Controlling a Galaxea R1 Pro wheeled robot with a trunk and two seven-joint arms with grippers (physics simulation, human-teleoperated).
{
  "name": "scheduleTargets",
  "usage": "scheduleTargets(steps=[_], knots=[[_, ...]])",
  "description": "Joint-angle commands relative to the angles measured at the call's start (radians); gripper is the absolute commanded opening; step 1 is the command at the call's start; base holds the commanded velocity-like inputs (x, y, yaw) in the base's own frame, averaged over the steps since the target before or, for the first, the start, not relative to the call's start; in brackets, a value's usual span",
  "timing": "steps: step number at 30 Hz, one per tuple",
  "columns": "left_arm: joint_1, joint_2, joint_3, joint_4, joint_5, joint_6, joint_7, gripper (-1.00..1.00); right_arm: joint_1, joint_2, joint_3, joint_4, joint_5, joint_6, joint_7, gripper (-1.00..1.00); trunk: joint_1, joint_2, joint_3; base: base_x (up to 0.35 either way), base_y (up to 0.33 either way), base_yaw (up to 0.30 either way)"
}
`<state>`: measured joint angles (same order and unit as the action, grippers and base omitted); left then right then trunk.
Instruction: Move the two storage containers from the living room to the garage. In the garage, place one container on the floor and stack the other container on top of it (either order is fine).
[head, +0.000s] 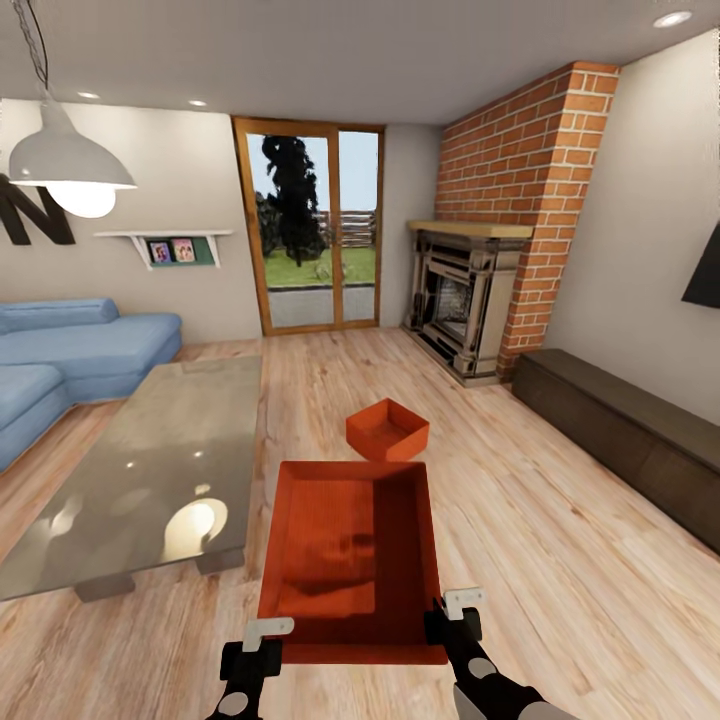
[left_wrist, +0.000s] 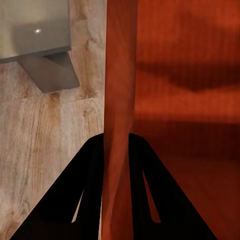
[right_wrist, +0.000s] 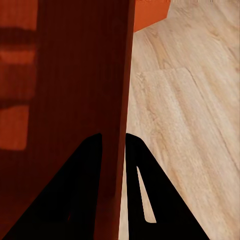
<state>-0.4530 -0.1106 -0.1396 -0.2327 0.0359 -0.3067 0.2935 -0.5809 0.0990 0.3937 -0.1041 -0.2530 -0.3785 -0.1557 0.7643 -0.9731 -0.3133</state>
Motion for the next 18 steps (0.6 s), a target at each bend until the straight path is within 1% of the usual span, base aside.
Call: scheduleTargets(steps=[1,9,18], knots=[[-0.001,0.0,0.02,-0.044,-0.001,0.005,0.01,-1.0,-0.001,-0.007,-0.038,0.003,-0.026,-0.008,-0.03,-1.0,0.0,-0.001,0.0,0.0,0.0,0.0],[-0.001,0.0,0.02,-0.043,-0.001,0.004,0.01,-1.0,-0.001,-0.007,-0.038,0.003,-0.026,-0.008,-0.03,-1.0,0.0,-0.001,0.013,0.0,0.0,0.0],[-0.001,0.0,0.02,-0.043,-0.001,0.004,0.01,-1.0,-0.001,-0.006,-0.038,0.003,-0.027,-0.007,-0.032,-1.0,0.0,-0.001,0.016,0.0,0.0,0.0]])
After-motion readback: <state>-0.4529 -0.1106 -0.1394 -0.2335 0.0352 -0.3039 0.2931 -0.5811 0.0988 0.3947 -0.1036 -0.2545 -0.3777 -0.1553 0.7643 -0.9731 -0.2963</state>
